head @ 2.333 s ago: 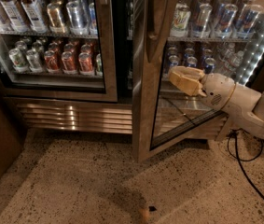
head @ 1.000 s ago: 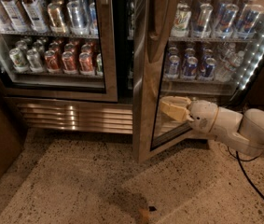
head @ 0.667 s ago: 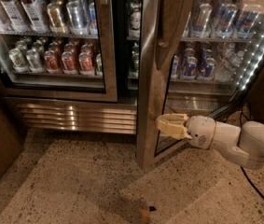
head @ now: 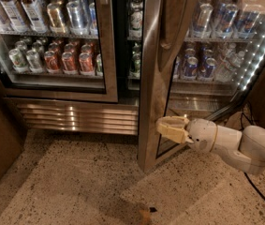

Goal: Open right fridge door

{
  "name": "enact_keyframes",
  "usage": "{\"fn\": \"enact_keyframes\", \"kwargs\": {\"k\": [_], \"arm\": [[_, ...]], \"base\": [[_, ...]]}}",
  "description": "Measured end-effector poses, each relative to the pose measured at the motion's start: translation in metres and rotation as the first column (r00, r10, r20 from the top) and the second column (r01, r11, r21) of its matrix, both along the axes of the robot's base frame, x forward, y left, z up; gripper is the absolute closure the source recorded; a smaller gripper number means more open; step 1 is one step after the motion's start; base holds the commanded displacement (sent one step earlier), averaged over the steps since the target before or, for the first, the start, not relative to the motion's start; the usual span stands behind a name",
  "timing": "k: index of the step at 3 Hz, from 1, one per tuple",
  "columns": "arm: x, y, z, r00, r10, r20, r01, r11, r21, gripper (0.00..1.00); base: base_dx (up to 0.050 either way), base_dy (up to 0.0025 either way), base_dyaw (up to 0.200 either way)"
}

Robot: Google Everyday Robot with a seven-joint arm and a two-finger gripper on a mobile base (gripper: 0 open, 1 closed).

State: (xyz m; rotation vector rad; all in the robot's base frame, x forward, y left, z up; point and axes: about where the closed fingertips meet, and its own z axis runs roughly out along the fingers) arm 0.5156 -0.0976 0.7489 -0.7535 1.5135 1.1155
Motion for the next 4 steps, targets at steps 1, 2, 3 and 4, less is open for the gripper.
{"fn": "enact_keyframes", "kwargs": {"k": [1, 2, 3, 4], "arm": [[-0.0540, 0.0057, -0.0276, 0.9973, 0.046, 0.057, -0.050, 0.997, 0.059, 1.00], [-0.0540, 0.0057, -0.0276, 0.9973, 0.046, 0.057, -0.050, 0.997, 0.059, 1.00], [-0.0540, 0.0057, -0.0276, 0.9973, 0.046, 0.057, -0.050, 0.997, 0.059, 1.00], [-0.0540, 0.0057, -0.0276, 0.9973, 0.046, 0.057, -0.050, 0.997, 0.059, 1.00]], "base": [[-0.050, 0.00002, 0.000], [-0.050, -0.00005, 0.000], [-0.050, -0.00022, 0.002], [-0.050, -0.00001, 0.000]]}}
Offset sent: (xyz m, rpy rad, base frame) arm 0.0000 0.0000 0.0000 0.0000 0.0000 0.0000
